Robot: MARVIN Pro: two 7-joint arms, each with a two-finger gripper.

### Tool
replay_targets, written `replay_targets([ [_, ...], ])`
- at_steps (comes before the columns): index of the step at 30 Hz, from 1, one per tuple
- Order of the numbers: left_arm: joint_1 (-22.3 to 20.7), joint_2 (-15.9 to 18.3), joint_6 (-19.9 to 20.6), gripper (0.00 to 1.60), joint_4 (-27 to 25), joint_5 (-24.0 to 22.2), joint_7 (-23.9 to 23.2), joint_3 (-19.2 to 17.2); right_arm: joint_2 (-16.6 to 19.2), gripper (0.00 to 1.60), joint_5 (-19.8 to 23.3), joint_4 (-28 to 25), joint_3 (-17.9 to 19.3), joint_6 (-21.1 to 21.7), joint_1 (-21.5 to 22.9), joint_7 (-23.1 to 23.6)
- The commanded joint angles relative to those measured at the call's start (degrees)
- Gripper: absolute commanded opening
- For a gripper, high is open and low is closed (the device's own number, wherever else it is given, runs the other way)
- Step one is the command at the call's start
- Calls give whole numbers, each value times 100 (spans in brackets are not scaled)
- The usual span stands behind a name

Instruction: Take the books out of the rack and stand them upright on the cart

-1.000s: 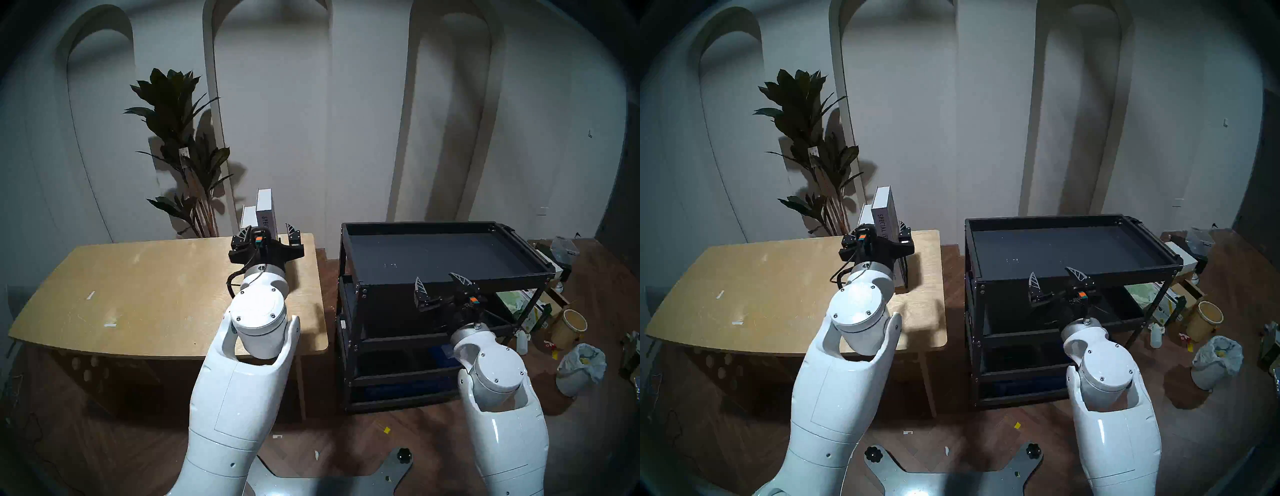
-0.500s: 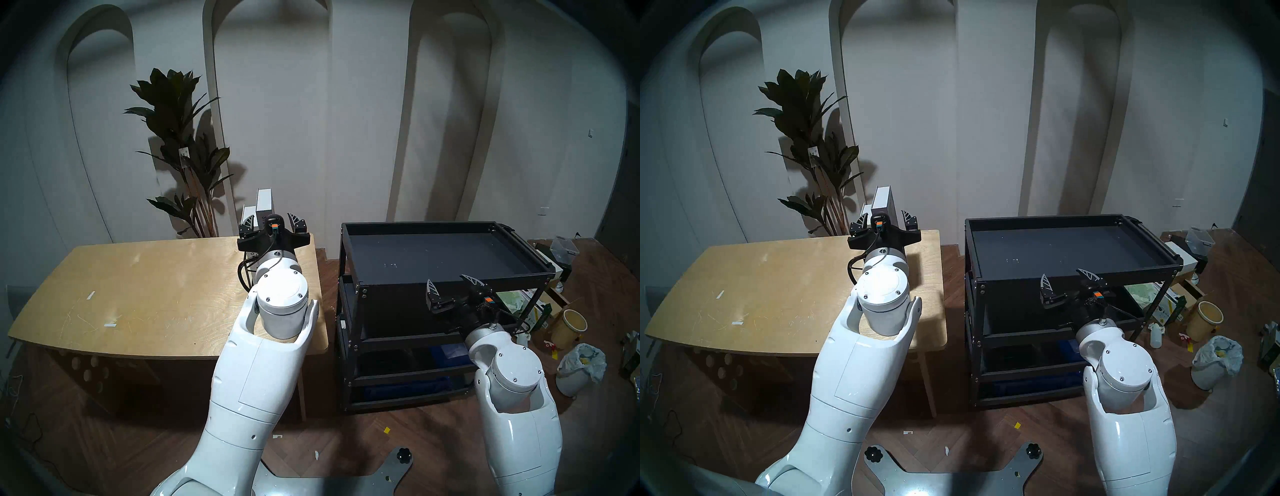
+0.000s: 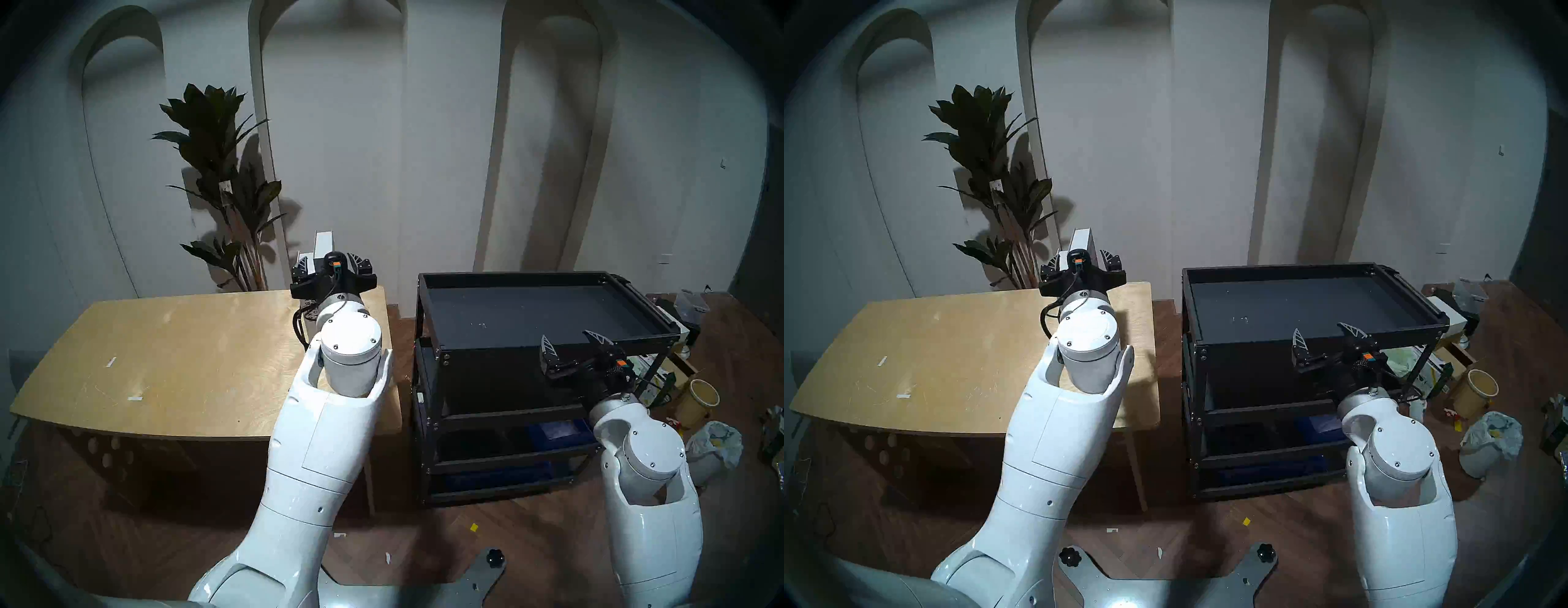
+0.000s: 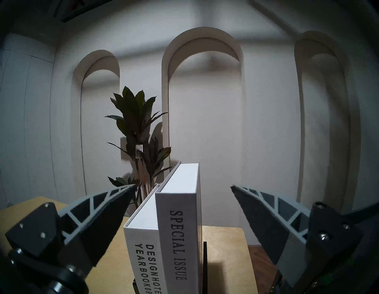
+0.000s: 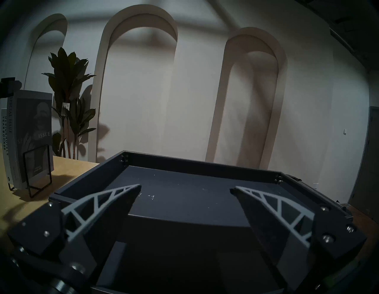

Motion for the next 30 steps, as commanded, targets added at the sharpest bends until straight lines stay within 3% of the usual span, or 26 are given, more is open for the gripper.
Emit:
replay_targets([
  [1, -349, -57, 112, 160, -1, -128, -124, -101, -63, 160, 35, -213, 37, -36, -64, -35],
  [16, -654, -51, 160, 160, 446, -166, -225, -61, -126, 160, 72, -236, 116, -68, -185, -104],
  [30, -1003, -16, 2, 160, 951, -212, -314, -324, -178, 160, 84, -310, 173, -74, -349, -205],
])
